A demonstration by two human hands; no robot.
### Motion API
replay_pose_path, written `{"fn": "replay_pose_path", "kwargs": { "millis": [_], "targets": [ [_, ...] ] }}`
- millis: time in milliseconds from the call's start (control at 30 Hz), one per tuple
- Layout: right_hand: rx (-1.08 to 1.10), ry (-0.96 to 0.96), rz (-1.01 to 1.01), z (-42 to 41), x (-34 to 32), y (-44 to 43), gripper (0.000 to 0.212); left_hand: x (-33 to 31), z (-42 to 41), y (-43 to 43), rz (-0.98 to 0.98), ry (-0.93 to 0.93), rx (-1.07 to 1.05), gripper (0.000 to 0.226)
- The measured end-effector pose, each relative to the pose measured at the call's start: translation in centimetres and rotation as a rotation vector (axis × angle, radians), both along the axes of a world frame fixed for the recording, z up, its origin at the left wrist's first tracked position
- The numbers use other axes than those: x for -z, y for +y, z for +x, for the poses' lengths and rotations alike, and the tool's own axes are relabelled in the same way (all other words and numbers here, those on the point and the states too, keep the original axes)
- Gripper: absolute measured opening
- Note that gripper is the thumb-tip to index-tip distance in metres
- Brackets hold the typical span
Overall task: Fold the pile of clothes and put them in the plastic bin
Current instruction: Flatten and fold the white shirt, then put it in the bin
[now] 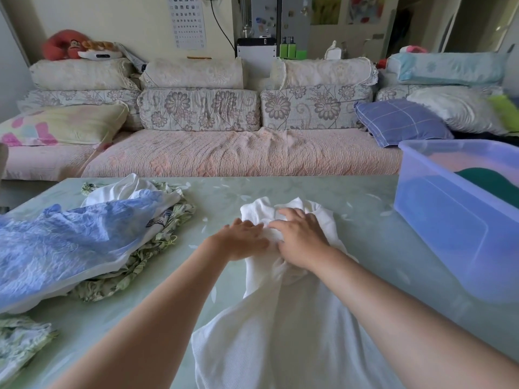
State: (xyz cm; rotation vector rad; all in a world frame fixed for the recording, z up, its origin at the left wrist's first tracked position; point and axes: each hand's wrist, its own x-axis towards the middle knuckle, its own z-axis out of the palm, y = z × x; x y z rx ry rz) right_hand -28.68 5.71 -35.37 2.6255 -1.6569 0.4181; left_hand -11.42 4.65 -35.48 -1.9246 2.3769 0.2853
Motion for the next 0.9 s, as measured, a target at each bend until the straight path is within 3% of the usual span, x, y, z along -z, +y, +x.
{"fn": "replay_pose_path", "kwargs": {
  "millis": [133, 333, 633, 767, 900],
  "targets": [
    [-0.091, 0.070, 0.230, -0.1, 1.0, 0.0, 0.053, 0.4, -0.1, -1.3, -0.192, -0.025, 0.011, 0.058],
    [-0.043, 0.125, 0.366, -1.3, 2.2, -1.5, 0.066, 2.9, 1.3, -4.2, -0.036, 0.049, 0.030, 0.069],
    [-0.005, 0.124, 0.301, -1.2, 3.7, -2.9, 0.064, 3.6, 1.2, -5.9, -0.139, 0.138, -0.153, 0.077],
    [0.133, 0.139, 0.225, -0.9, 3.8, -3.0, 0.066, 2.2, 1.0, -4.3, -0.376, 0.137, -0.091, 0.058],
    [0.243, 0.132, 0.135, -0.4, 3.8, -1.8, 0.067, 0.3, 0.7, -1.5, -0.377, 0.230, -0.028, 0.041]
  ]
}}
